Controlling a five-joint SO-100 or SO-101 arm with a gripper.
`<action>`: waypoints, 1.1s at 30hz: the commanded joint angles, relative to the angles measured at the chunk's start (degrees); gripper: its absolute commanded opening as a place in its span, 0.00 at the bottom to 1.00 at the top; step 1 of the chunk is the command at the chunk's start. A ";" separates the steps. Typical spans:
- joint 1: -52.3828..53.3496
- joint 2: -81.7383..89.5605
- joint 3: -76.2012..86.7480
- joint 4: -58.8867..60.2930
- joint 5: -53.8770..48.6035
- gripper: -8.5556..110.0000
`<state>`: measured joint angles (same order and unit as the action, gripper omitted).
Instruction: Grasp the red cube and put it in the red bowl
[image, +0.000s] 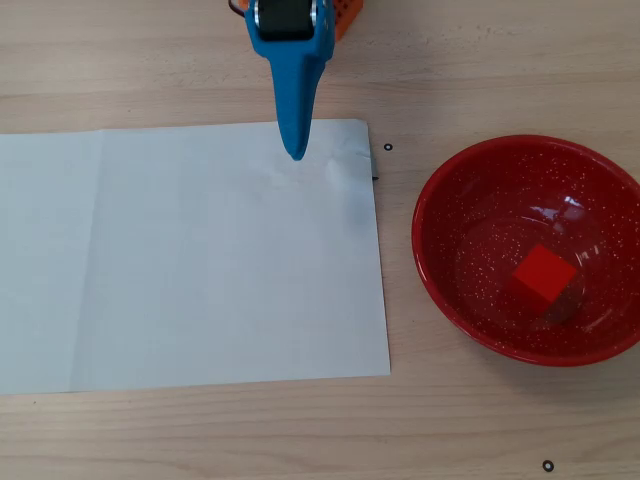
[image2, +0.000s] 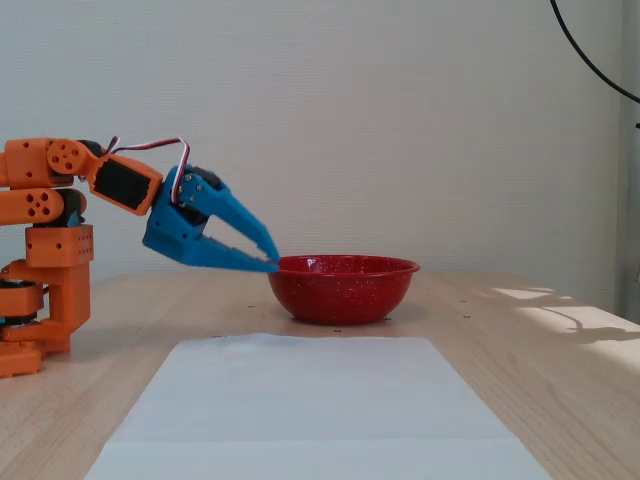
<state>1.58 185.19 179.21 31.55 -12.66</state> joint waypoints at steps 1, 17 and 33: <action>0.44 3.34 0.70 6.68 -1.14 0.08; -1.32 3.52 0.70 21.18 -0.09 0.08; -1.32 3.43 0.70 21.27 -0.18 0.08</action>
<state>1.58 187.65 179.38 52.82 -12.57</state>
